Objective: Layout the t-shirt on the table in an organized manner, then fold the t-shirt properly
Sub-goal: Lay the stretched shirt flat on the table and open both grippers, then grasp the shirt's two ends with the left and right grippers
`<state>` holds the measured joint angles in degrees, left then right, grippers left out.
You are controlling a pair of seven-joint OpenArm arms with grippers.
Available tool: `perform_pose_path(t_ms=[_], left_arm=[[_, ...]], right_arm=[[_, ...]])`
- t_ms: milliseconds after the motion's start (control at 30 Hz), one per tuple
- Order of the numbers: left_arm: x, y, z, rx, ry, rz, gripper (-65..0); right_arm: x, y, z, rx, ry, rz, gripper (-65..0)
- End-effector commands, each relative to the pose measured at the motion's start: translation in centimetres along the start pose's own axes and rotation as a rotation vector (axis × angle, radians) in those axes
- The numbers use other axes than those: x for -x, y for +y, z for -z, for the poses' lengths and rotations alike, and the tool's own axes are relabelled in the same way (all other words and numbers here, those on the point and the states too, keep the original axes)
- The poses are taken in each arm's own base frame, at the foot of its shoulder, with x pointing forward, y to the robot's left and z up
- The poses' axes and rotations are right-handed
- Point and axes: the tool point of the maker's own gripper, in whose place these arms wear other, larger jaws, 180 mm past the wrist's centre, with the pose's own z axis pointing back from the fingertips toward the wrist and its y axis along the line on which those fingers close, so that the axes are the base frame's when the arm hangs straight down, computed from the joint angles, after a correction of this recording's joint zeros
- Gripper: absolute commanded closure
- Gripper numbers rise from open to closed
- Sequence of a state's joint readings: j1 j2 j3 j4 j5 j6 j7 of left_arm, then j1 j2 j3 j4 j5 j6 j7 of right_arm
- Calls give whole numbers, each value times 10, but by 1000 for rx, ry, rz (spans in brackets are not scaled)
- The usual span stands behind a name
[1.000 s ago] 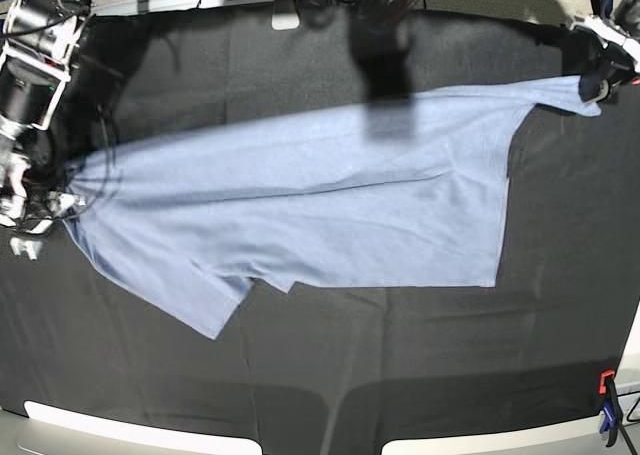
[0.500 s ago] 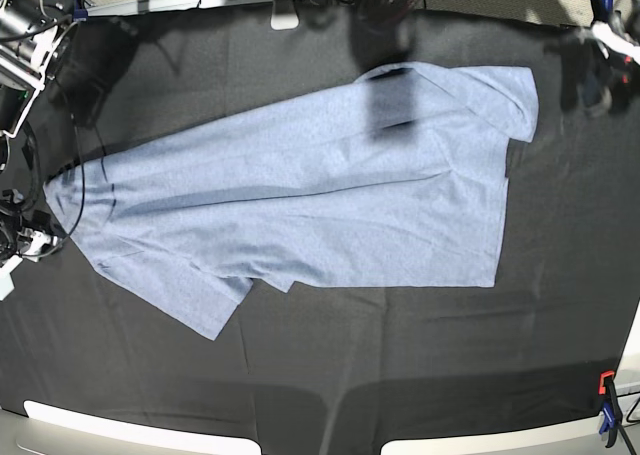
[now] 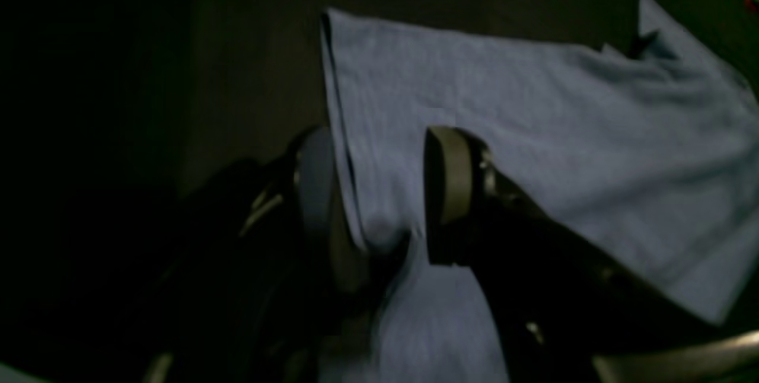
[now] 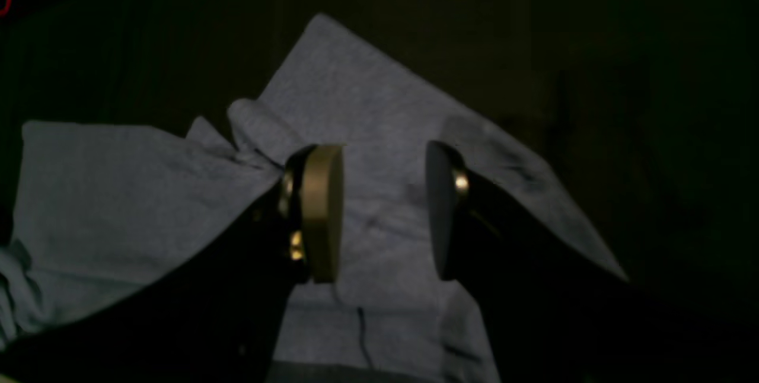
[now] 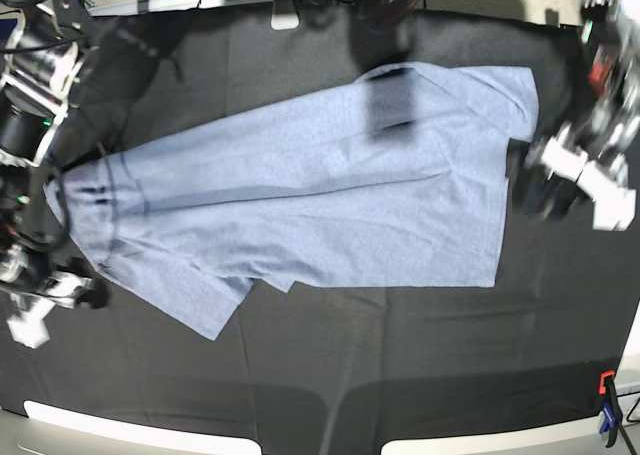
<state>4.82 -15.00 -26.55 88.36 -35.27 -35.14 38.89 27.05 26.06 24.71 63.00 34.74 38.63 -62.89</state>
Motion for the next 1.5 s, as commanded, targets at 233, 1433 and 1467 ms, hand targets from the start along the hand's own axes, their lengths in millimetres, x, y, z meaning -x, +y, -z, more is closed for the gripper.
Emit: perform_pose_path(t_ms=[233, 1433, 1467], left_arm=[[-22, 27, 83, -11, 33, -46, -237], [43, -7, 134, 132, 357, 4, 0], [43, -7, 134, 132, 357, 4, 0]], right_arm=[[-4, 32, 20, -43, 73, -152, -227], [-29, -14, 82, 226, 88, -314, -227], [-30, -19, 82, 233, 100, -300, -227]])
